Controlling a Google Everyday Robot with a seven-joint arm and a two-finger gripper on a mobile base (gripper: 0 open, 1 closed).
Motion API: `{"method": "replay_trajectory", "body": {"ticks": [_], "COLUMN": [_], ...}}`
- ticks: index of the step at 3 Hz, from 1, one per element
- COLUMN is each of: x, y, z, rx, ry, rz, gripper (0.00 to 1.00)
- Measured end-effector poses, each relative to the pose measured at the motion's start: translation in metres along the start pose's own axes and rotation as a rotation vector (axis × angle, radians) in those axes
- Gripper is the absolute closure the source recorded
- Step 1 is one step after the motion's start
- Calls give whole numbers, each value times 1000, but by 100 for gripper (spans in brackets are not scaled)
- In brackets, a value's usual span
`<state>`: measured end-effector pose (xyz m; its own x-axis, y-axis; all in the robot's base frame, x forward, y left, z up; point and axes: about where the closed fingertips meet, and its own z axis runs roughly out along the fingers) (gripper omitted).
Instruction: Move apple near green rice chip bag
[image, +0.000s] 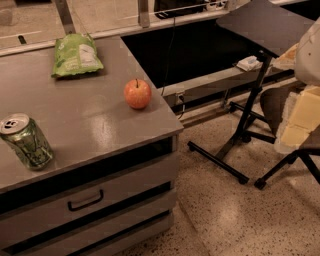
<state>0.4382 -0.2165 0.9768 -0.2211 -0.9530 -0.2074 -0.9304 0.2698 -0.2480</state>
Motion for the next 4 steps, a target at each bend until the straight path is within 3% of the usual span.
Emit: {"method": "replay_trajectory", "body": {"ticks": [1, 3, 4], "x": [-1, -122, -177], "y": [0, 2, -2], "z": [0, 97, 133], "rx": [2, -143, -183], "ry": [-2, -154, -238], "rz": [-3, -298, -383], "gripper": [0, 0, 0]}}
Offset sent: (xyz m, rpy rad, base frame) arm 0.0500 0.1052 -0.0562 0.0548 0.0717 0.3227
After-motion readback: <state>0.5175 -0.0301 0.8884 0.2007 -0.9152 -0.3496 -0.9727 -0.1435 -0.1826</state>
